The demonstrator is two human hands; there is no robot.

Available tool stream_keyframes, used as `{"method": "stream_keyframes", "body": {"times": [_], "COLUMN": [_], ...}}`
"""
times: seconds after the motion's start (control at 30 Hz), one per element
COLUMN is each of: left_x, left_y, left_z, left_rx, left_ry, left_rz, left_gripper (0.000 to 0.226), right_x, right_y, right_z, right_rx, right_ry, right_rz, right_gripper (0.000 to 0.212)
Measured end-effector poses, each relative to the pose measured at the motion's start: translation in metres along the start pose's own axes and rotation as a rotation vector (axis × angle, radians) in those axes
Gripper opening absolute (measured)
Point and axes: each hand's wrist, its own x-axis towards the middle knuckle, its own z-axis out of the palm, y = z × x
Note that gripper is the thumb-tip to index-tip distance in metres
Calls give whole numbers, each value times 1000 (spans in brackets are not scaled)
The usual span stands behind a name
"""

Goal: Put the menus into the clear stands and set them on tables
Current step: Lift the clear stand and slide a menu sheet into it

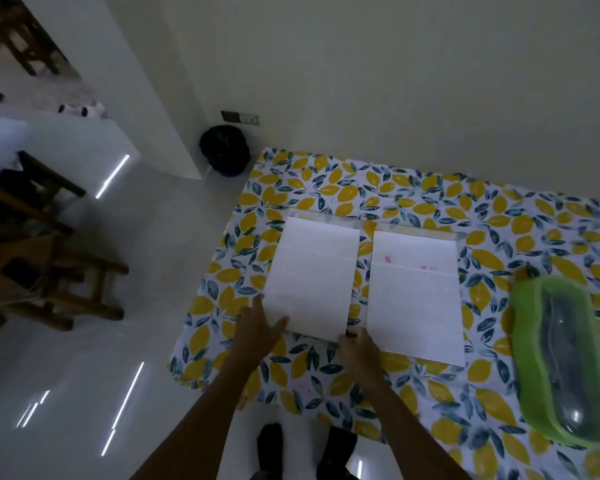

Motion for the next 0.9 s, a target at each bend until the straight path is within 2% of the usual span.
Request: {"method": "stream_keyframes", "body": {"times": [0.1, 0.23, 0.4, 0.5, 0.7, 0.9], "left_x": [-6, -28, -62, -81, -82, -42], "left_y": [-6, -11, -11, -2, 25, 58], "left_z": [-10, -27, -60, -81, -114, -132], "left_rx": [-98, -185, -292, -382, -448, -353], "left_ry": [88, 139, 216, 240, 398, 478], "left_rz": [23, 132, 278, 334, 477, 576], "left_gripper": [82, 76, 77, 73, 45, 23], "right_x": [-11, -46, -96, -120, -131, -94], "right_y": [-3, -5, -11, -21, -56, -97], "right_z": [-7, -14, -16, -21, -43, -73], "right_rx": [63, 184, 366, 394, 444, 347], "right_ry": [5, 146, 266, 389, 605, 618], "right_rz": [-28, -85, -157, -231, -375, -449], "right_gripper": [20, 17, 41, 42, 27, 18]}}
